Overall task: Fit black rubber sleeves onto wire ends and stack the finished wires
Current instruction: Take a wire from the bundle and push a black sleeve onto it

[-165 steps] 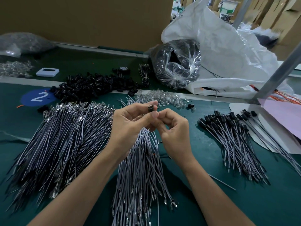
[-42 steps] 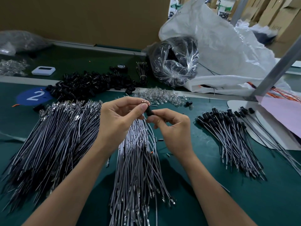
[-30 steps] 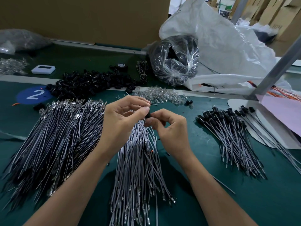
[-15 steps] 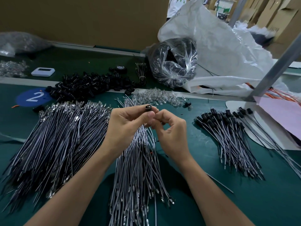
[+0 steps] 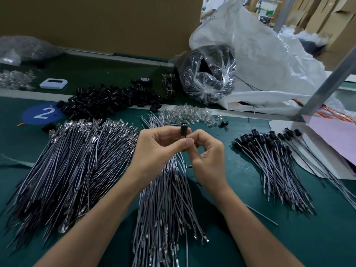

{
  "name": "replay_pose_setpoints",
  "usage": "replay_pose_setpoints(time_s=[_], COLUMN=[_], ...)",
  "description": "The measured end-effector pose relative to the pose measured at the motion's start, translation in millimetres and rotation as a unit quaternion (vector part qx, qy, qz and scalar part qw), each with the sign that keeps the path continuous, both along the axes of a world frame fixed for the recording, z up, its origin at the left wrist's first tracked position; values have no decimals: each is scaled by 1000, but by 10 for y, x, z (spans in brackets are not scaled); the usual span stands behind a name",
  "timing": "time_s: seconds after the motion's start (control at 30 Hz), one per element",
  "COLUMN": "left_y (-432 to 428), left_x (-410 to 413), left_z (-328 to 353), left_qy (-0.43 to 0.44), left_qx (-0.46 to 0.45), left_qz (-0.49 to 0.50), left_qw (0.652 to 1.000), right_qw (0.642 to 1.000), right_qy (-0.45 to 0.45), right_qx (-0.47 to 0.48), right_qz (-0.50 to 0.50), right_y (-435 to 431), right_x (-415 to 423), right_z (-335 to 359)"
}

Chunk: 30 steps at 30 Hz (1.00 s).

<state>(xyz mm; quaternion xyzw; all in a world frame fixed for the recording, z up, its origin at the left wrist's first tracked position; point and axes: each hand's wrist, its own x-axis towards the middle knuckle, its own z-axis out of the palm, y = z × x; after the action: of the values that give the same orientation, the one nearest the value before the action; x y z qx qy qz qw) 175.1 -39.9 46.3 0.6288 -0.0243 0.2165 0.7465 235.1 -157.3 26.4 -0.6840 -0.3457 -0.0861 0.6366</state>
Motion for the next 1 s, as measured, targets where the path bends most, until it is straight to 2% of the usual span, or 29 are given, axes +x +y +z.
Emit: replay_pose_setpoints(time_s=[0.23, 0.73, 1.0], left_y=[-9, 28, 7], left_x=[-13, 4, 53], left_z=[0, 0, -11], left_qy=[-2, 1, 45], left_qx=[-22, -41, -128], left_qz=[18, 35, 34], left_qw=[1000, 999, 990], right_qw=[999, 1000, 999], right_qy=[19, 8, 17], right_qx=[20, -23, -48], right_qz=[24, 13, -1], right_y=[-4, 23, 53], right_x=[-2, -42, -53], right_z=[-29, -73, -20])
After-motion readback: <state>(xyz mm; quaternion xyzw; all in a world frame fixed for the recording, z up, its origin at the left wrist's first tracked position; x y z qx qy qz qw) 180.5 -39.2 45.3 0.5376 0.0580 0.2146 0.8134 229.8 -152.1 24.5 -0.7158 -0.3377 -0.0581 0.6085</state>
